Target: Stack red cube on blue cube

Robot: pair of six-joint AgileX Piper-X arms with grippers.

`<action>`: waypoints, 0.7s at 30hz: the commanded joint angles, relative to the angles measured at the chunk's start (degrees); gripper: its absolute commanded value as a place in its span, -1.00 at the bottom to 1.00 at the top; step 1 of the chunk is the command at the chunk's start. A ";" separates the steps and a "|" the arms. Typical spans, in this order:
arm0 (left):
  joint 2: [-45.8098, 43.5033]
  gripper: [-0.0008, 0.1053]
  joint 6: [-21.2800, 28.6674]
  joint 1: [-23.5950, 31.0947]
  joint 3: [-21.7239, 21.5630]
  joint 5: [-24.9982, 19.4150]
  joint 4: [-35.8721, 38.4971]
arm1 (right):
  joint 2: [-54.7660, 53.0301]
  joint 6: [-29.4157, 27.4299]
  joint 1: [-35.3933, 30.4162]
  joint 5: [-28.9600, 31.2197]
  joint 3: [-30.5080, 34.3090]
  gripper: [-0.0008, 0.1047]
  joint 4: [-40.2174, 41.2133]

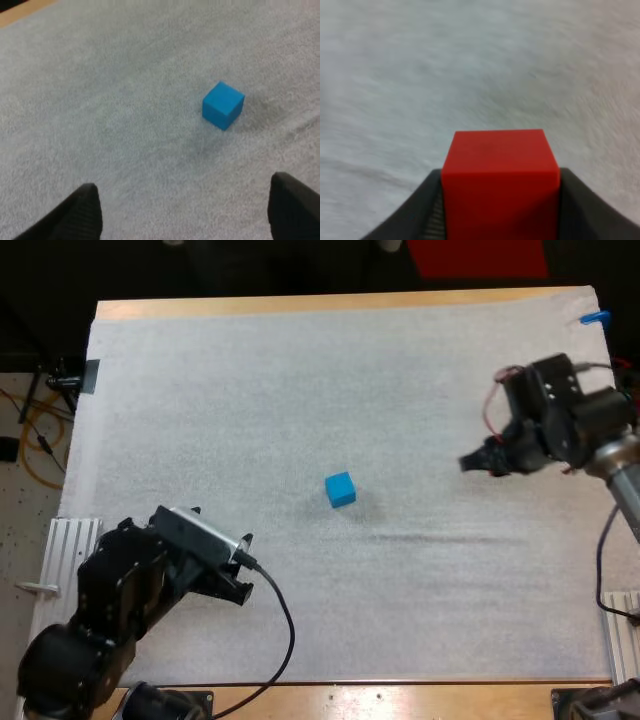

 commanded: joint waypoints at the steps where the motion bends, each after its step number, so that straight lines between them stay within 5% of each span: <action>1: -0.91 0.26 -0.60 -0.17 -0.44 0.57 -0.24 | 1.79 0.30 1.71 -0.05 -2.72 -0.71 1.72; 14: -1.56 0.26 -0.60 -0.17 -0.34 2.64 3.39 | 21.69 0.71 17.38 -0.05 -23.40 -0.71 3.86; 21: -1.56 0.26 -0.60 -0.17 -0.34 2.64 3.68 | 28.93 0.02 20.34 -0.05 -27.15 -0.71 3.96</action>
